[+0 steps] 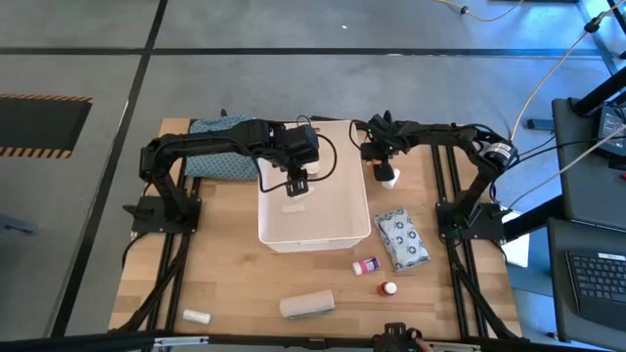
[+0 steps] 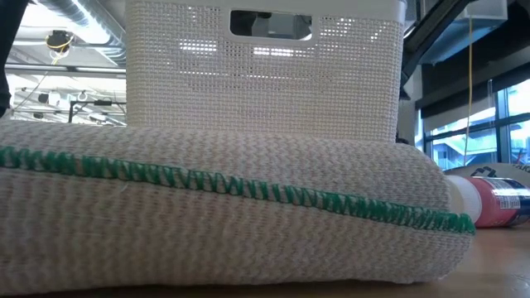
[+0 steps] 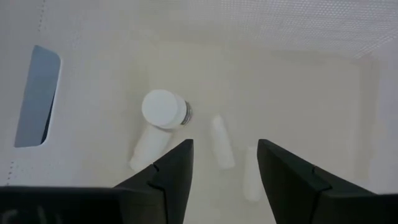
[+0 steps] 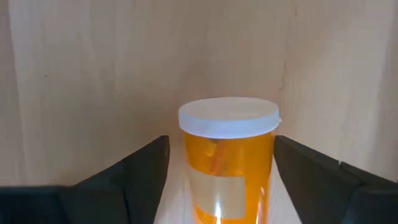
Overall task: Pick & place medical supplies in basket/bin
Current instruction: Put the orange pill bottle into the white bin
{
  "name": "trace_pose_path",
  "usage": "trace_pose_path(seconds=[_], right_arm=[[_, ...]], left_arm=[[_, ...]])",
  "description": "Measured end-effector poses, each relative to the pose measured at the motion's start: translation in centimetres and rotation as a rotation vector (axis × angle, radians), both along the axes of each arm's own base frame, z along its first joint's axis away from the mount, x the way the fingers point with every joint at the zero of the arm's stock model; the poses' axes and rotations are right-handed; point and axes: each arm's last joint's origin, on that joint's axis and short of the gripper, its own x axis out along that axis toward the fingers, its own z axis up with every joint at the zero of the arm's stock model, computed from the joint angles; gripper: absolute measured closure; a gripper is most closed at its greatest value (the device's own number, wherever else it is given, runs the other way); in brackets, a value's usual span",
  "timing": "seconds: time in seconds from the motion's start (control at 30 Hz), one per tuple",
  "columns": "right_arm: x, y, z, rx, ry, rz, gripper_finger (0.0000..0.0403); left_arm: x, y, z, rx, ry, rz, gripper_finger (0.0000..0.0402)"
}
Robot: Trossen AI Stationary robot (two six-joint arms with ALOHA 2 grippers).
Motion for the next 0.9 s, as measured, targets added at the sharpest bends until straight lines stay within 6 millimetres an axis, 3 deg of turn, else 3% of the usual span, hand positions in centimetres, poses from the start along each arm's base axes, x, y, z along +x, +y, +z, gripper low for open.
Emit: trace_pose_path(seconds=[0.33, 0.53, 0.73, 0.9], right_arm=[[0.0, 0.0, 0.0, 0.0, -0.001, -0.001, 0.0216], [-0.5, 0.4, 0.6, 0.029, 0.024, -0.027, 0.0229], [-1.1, 1.1, 4.0, 0.115, 0.041, -0.115, 0.0223], [-1.2, 1.8, 8.7, 0.232, -0.061, -0.166, 0.0222]], left_arm=[[0.0, 0.0, 0.0, -0.001, -0.001, 0.003, 0.0231], [0.0, 0.0, 0.0, -0.003, -0.001, 0.006, 0.0229], [0.0, 0.0, 0.0, -0.002, -0.001, 0.006, 0.0231], [0.0, 0.0, 0.0, 0.002, 0.007, -0.005, 0.0229]])
